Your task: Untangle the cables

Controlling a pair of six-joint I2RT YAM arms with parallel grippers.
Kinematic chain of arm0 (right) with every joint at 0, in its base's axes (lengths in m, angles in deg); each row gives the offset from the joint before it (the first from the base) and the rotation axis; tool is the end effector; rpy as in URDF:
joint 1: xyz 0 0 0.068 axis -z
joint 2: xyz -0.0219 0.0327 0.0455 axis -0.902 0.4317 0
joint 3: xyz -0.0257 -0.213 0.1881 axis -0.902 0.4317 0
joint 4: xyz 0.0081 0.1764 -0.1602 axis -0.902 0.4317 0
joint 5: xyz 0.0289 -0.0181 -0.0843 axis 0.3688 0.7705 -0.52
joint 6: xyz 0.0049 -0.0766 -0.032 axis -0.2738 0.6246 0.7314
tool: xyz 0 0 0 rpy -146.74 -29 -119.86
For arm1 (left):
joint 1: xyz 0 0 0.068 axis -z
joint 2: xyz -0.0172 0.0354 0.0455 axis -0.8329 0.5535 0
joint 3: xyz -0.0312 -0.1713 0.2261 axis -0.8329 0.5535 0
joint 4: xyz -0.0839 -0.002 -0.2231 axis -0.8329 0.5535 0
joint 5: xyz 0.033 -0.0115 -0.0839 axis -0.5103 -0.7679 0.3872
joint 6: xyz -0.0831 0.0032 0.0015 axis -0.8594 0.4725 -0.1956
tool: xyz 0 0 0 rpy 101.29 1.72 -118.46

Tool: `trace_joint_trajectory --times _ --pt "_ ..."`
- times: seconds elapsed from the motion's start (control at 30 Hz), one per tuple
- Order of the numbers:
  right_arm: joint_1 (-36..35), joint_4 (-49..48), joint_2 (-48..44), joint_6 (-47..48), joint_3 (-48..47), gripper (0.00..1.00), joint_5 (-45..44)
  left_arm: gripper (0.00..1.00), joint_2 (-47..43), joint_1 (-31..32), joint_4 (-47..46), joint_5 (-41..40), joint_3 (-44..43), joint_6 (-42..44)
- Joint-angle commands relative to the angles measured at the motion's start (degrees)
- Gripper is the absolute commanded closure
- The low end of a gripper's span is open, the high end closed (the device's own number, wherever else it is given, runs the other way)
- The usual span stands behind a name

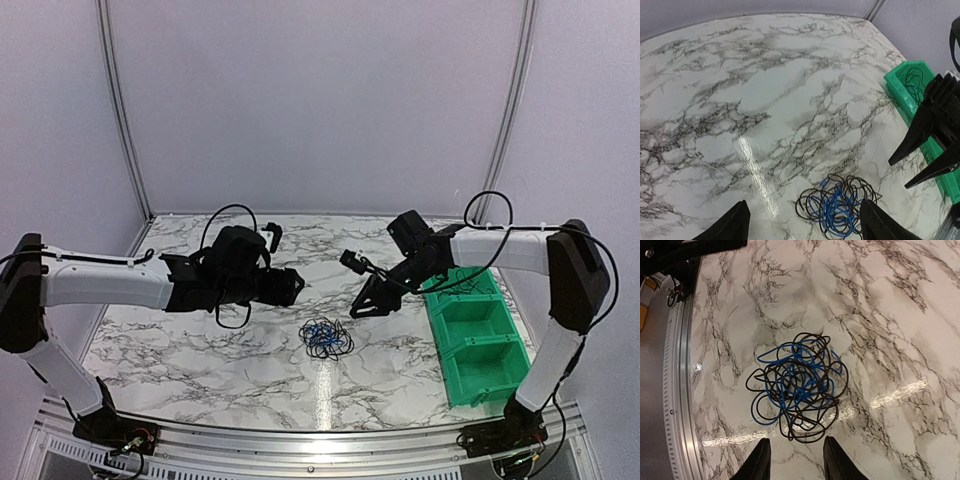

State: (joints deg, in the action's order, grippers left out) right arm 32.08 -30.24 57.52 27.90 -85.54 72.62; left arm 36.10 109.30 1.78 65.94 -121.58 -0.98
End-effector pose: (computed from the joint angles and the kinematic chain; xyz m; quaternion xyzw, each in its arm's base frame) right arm 0.2670 0.2261 0.2065 -0.4989 0.7648 0.3604 0.1906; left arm 0.2346 -0.2856 0.2543 0.1488 0.8460 -0.2519 0.4457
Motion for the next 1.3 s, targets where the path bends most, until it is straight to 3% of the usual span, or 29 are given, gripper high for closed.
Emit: trace_joint_trajectory --times 0.0,0.4,0.97,1.1,1.2,1.27 --pt "-2.62 2.03 4.1 -1.34 -4.5 0.6 -0.31 0.22 -0.69 2.73 -7.52 3.63 5.09 -4.96" --pt "-4.22 2.63 11.15 -3.72 -8.73 0.6 -3.11 0.21 5.07 8.97 -8.98 -1.63 5.95 -8.34" --pt "-4.71 4.99 14.4 -3.15 -10.94 0.63 2.17 0.21 5.13 9.32 -10.81 -5.23 7.89 -10.39" --pt "-4.79 5.16 14.57 -3.22 -11.16 0.73 1.84 0.21 5.15 9.32 -11.1 -5.29 8.08 -10.32" --pt "-4.76 5.37 14.54 -3.23 -11.41 0.91 1.49 0.22 5.61 9.32 -11.42 -5.41 7.98 -10.27" --pt "-4.8 5.47 14.28 -3.25 -11.56 0.98 0.89 0.22 6.19 9.32 -11.87 -5.65 7.85 -10.23"
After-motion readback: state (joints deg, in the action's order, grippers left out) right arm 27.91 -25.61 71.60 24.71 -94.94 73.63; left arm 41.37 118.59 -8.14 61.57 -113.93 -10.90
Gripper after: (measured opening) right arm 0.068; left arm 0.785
